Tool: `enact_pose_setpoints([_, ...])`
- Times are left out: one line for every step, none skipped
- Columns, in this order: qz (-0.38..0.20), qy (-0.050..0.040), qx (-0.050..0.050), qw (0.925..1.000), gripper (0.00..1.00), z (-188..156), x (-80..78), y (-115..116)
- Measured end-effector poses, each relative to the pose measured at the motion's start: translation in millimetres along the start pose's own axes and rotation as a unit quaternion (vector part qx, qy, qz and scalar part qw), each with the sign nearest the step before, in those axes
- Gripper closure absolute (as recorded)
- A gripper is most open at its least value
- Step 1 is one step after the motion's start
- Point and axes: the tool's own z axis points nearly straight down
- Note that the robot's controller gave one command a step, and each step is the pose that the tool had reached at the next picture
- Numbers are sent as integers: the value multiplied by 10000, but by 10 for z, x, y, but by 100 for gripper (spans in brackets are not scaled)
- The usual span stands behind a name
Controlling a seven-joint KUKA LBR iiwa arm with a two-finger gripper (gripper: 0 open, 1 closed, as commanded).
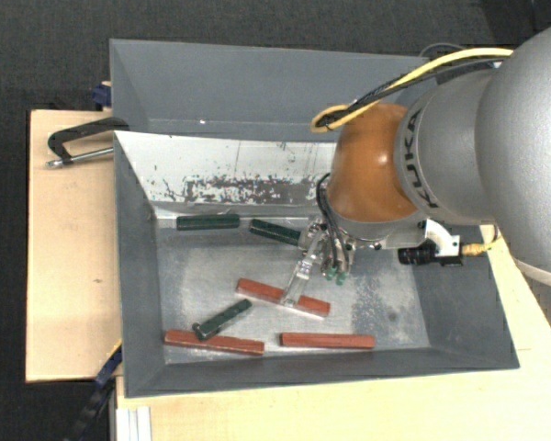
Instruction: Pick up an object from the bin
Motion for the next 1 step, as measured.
enact_pose_setpoints([-9, -10, -6, 10000, 0, -24, 2, 5])
